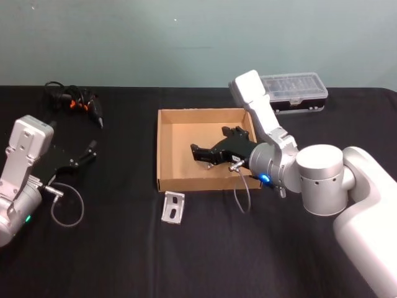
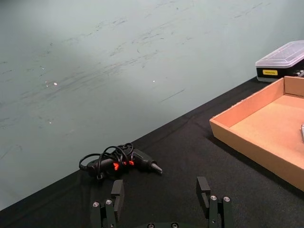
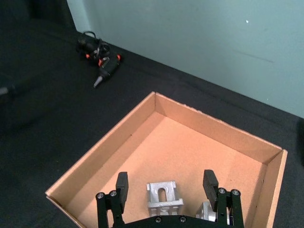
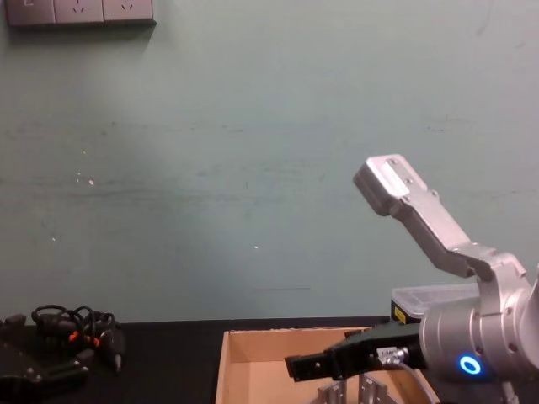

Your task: Use one hand to pick up the angle iron from the table and place it into the box.

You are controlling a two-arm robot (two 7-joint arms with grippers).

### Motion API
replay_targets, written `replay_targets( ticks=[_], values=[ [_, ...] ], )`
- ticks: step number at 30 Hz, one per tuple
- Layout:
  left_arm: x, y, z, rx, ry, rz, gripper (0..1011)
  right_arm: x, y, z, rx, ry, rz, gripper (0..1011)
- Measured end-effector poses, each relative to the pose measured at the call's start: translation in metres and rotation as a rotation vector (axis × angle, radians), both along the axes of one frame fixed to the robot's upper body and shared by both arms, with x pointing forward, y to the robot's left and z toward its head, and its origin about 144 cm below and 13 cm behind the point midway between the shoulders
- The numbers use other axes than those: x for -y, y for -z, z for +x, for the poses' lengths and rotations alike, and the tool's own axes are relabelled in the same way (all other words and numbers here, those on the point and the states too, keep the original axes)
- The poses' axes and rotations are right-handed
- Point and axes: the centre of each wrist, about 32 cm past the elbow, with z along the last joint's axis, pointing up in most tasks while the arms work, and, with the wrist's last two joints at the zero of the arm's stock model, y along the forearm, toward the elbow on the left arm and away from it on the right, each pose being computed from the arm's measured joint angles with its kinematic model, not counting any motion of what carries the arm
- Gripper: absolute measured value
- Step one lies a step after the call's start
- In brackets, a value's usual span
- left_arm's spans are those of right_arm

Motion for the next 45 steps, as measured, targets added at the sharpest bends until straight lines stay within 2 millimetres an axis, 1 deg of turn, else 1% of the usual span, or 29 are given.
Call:
replay_targets(
  ticks=[6, 12, 19, 23, 28, 31, 37, 45],
  values=[
    [0.000, 0.000, 0.000, 0.000, 0.000, 0.000, 1000, 0.008, -0.008, -0.007, 0.020, -0.020, 0.019, 1000],
    [0.000, 0.000, 0.000, 0.000, 0.000, 0.000, 1000, 0.022, -0.019, -0.017, 0.044, -0.075, 0.014, 1000],
    [0.000, 0.000, 0.000, 0.000, 0.000, 0.000, 1000, 0.044, -0.034, -0.034, 0.054, -0.219, -0.008, 1000],
    [0.000, 0.000, 0.000, 0.000, 0.000, 0.000, 1000, 0.050, -0.037, -0.041, 0.052, -0.269, -0.019, 1000],
    [0.000, 0.000, 0.000, 0.000, 0.000, 0.000, 1000, 0.060, -0.038, -0.056, 0.044, -0.373, -0.050, 1000],
    [0.000, 0.000, 0.000, 0.000, 0.000, 0.000, 1000, 0.062, -0.036, -0.061, 0.035, -0.418, -0.061, 1000],
    [0.000, 0.000, 0.000, 0.000, 0.000, 0.000, 1000, 0.059, -0.032, -0.066, 0.015, -0.453, -0.073, 1000],
    [0.000, 0.000, 0.000, 0.000, 0.000, 0.000, 1000, 0.045, -0.024, -0.062, -0.014, -0.472, -0.072, 1000]
  ],
)
